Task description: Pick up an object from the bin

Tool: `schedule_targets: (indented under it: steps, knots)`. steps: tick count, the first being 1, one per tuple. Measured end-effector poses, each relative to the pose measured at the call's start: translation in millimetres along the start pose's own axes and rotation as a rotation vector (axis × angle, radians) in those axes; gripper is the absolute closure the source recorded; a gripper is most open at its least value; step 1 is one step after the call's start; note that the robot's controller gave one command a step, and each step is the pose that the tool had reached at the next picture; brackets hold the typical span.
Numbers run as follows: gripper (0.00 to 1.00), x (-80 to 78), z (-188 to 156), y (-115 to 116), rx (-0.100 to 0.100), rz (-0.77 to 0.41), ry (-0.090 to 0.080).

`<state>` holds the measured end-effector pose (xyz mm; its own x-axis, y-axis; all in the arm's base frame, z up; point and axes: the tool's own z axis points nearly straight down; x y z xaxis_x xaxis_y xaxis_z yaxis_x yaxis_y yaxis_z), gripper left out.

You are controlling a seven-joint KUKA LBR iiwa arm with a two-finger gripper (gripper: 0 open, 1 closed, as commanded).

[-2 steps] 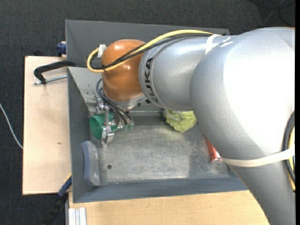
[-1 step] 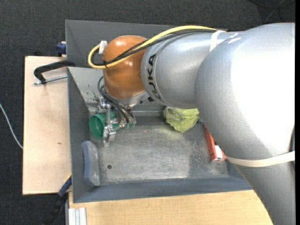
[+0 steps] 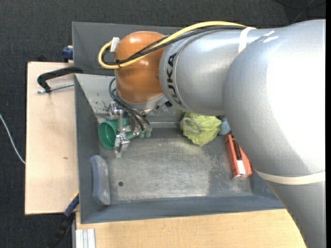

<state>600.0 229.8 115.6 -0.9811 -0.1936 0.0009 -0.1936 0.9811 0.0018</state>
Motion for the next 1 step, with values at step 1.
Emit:
schedule_targets:
  steps: [1]
  knots:
    - [1.0,-1.3,-19.3,0.1,0.0,0.0,-0.005]
